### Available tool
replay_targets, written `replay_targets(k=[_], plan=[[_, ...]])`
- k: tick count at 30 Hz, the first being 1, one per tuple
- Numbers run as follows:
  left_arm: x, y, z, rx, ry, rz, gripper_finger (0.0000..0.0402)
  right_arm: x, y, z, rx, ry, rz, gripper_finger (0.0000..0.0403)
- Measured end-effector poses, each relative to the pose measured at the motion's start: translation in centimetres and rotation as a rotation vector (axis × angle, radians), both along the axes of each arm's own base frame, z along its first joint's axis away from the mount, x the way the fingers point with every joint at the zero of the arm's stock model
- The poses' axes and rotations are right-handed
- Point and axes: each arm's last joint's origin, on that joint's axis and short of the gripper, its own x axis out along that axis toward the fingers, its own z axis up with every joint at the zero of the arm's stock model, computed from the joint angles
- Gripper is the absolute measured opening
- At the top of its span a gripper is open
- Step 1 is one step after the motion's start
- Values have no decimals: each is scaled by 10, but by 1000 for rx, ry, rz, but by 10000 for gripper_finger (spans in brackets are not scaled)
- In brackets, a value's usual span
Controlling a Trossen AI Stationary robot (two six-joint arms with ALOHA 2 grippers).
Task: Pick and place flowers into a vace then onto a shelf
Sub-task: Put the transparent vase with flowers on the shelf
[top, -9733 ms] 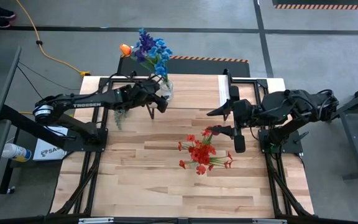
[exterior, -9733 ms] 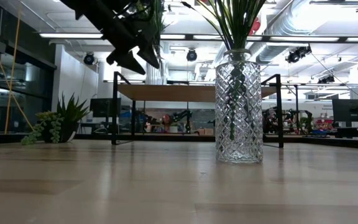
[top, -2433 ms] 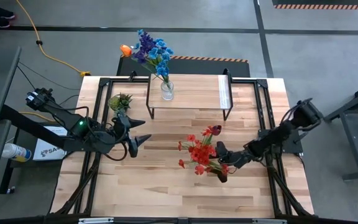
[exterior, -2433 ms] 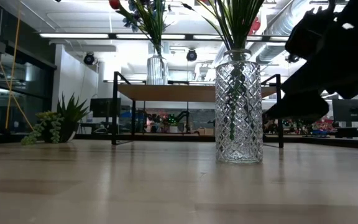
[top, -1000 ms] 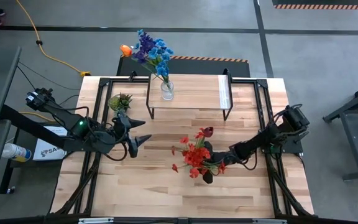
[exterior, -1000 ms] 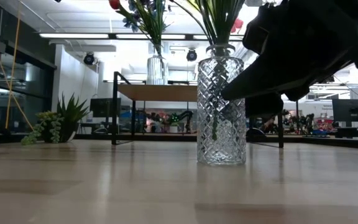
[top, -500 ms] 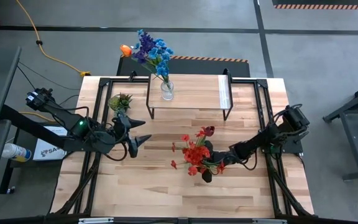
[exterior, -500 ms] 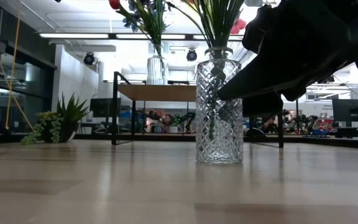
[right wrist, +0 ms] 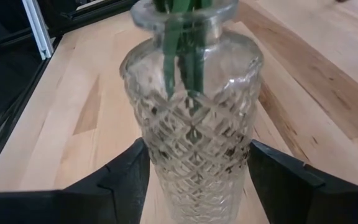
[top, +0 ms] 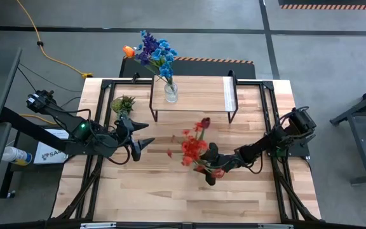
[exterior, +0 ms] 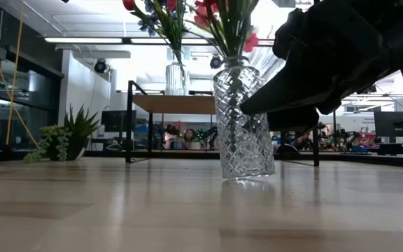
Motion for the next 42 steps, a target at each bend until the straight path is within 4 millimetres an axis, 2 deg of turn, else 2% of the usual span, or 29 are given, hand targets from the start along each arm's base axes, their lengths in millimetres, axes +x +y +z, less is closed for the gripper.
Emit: replay_targets(k=[17,21,26,29,34,37,39,42], plan=[[-1,0,-2,-1,26,-18,342,0,0,0,-10,-3,-11,231],[-1,-2,-8,-108,74,-78,342,0,1,0,2,-1,-6,230],[9,-12,-27,-266,187,-88,342,-1,1,0,2,-1,-13,226],[28,-24,-51,-321,244,-60,342,-2,2,0,-2,-3,-41,225],[82,-33,-139,-482,346,-126,321,-3,2,-2,-2,14,-80,224],[107,-33,-176,-577,357,-185,290,-8,4,-4,33,23,-91,217],[117,-31,-187,-576,334,-198,268,-12,8,-6,23,20,-94,213],[132,-27,-187,-557,250,-219,238,-16,14,-7,28,27,-105,213]])
